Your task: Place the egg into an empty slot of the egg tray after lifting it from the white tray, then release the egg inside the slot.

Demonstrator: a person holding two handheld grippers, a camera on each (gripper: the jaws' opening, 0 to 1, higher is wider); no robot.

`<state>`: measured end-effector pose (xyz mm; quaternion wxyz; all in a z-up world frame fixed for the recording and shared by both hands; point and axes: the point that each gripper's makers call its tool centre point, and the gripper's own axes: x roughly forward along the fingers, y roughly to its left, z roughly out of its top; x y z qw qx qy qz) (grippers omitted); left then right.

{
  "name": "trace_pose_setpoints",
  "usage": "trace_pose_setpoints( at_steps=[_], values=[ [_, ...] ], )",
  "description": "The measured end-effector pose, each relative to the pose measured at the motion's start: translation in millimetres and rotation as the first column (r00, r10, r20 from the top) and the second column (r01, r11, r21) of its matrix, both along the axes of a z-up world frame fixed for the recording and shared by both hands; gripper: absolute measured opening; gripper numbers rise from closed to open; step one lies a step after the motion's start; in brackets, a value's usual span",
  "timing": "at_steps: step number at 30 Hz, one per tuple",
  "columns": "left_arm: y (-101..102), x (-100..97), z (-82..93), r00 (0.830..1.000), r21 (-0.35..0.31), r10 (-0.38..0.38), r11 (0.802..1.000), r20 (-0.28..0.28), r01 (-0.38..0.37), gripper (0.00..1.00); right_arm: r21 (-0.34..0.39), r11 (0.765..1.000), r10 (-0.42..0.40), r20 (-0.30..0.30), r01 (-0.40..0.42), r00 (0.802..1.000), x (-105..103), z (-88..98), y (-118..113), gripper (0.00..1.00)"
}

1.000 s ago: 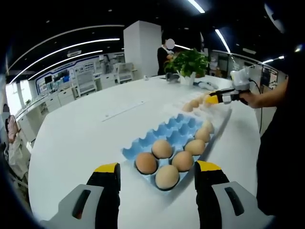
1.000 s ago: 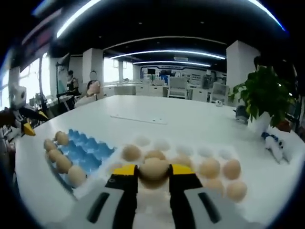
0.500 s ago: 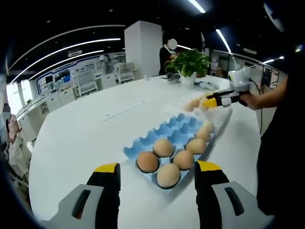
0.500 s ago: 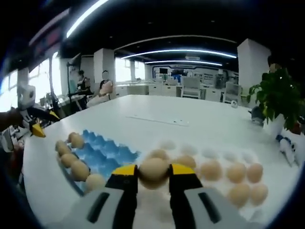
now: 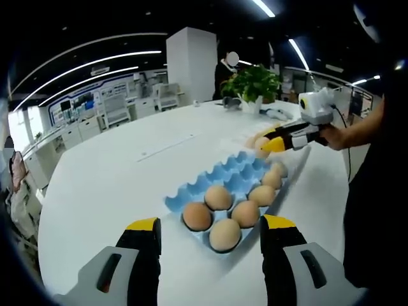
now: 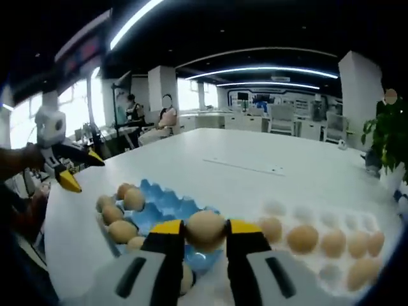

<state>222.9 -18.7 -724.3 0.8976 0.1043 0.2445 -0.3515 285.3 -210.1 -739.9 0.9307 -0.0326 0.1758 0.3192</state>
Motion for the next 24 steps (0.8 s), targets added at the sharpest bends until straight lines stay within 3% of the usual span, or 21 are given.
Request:
trace_pose_setpoints(
  at_steps=[15,18,24],
  values=[
    [1,-2.3,-2.1,1.0,0.005,0.003,1.0,-0.006,-0.003,0.63,0.021,0.985,0.171,-0.003,-0.171,0.985,-4,-2.4,74,0.25],
    [2,-2.6,-2.9,1.0,0.006,0.004,1.0,-0.009,-0.004,0.63,0.006,0.983,0.185,0.017,-0.185,0.983,-3,-1.5,81,0.25],
    [2,-3.1,-2.3,1.0,0.004,0.005,1.0,-0.008,-0.005,0.63,0.015,0.979,0.202,-0.001,-0.202,0.979,-1,-7.5,93,0.25]
  ],
)
